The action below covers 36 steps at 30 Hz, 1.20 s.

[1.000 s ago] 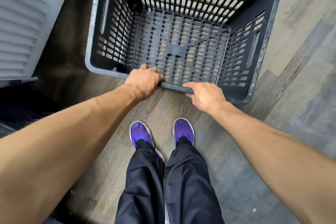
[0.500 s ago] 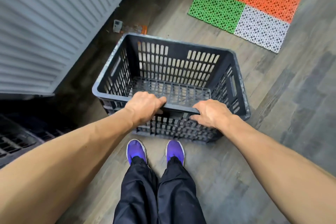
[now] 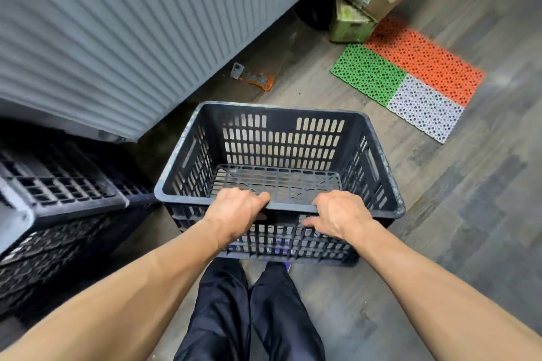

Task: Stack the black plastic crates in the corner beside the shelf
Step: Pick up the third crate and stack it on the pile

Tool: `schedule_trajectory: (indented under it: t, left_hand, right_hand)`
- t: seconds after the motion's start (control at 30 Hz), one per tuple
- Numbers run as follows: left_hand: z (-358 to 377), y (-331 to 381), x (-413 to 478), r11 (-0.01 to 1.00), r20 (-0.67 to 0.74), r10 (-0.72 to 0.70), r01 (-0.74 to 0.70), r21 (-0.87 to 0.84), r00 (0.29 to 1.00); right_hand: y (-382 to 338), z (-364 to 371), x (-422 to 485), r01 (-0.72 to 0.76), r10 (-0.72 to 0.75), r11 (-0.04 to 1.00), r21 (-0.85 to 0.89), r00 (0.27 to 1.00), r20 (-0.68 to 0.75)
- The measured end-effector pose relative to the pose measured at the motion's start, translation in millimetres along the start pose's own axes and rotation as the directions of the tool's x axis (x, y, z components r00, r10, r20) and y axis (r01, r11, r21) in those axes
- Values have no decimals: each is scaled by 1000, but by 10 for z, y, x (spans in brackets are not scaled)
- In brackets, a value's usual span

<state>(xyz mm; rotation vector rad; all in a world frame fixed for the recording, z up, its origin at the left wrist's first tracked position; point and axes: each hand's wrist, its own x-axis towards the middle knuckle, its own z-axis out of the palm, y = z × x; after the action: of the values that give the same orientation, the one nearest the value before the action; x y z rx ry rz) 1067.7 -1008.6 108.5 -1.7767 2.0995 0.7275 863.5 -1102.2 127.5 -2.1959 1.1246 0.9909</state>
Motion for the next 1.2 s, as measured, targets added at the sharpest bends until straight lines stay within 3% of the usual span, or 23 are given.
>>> schedule_trajectory:
  t: [0.3, 0.67, 0.93, 1.2]
  left_hand:
    - [-842, 259, -1028, 989, -93, -145, 145, -5, 985]
    - [-1580, 377, -2224, 984, -250, -161, 176, 38, 955]
    - [-1735, 338, -3326, 970, -428, -212, 243, 18, 878]
    - [-1544, 143, -4378, 926, -490, -346, 376, -41, 800]
  right_hand:
    - [-299, -626, -964, 118, -139, 987, -105, 967, -215]
    - [-930, -1111, -2143, 157, -212, 973, -169, 894, -394]
    - [-1629, -1268, -2866, 214, -346, 931, -295, 773, -531]
    - [-2482, -1263, -3261, 333, -535, 835, -437, 675, -507]
